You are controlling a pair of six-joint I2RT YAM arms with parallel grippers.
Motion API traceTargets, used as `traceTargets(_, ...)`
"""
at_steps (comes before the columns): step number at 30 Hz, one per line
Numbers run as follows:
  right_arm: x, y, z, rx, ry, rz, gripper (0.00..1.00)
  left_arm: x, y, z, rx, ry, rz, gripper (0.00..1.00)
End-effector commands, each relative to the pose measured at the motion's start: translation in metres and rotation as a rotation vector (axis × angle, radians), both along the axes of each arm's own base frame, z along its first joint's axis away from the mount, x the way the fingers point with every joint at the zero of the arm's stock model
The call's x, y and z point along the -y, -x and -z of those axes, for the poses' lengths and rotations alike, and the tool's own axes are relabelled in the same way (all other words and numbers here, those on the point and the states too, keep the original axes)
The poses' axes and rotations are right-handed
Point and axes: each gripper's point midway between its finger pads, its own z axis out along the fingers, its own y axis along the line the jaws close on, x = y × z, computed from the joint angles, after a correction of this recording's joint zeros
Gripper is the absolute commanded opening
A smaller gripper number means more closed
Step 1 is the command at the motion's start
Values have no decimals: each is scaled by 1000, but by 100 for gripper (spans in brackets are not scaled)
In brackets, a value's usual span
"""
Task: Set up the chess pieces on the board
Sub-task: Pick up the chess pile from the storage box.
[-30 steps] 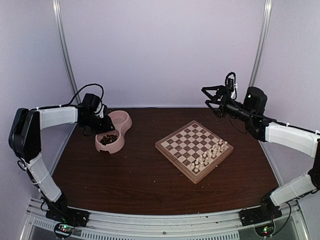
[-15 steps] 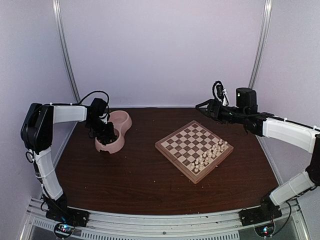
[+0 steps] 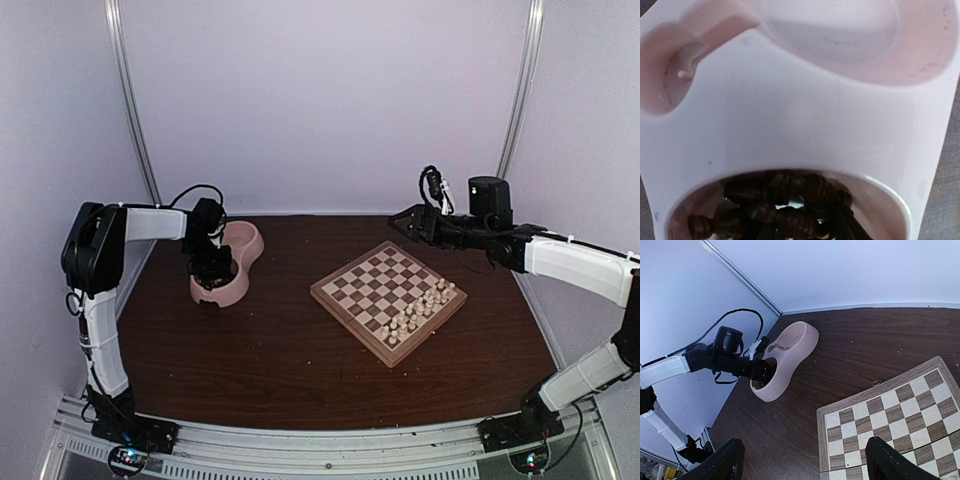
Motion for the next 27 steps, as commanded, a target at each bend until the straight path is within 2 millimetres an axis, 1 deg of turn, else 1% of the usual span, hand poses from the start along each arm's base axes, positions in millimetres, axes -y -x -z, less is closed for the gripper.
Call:
traceTargets(1,-4,-2,-12,36,5,-18,86,-4,-13,0,18,-30,-46,40)
traceTargets(4,-4,-1,-13,38,9,-17,86,-1,-17,-2,27,-21,-46,33)
traceTargets(6,-4,-1,-14,38,12,-16,86,2,-19,-7,37,-7,-36,24)
traceTargets(7,-4,-1,-13,38,15,-15,86,3,-20,-11,44,-1,-33,21)
traceTargets(8,-4,-1,-13,38,17,-15,86,3,-20,-16,53,2,-31,20)
traceTargets(13,-1,-3,-13,55,43,2,87,-2,-15,-49,119,-5,-22,21)
traceTargets(14,1,-3,-9,49,64,7,87,-3,-13,-54,128,-6,-20,21)
traceTargets(16,3,-3,-8,53,81,10,87,-5,-9,-67,154,-5,-17,21)
traceTargets(20,1,-2,-6,51,87,-2,87,-6,0,-86,197,14,-4,21)
traceTargets(23,-4,-1,-2,45,95,-14,87,0,5,-97,216,47,27,21)
traceTargets(25,-10,1,2,45,112,-31,87,9,10,-104,226,100,67,22)
traceTargets(27,-20,5,6,46,136,-58,87,23,15,-116,254,172,125,22)
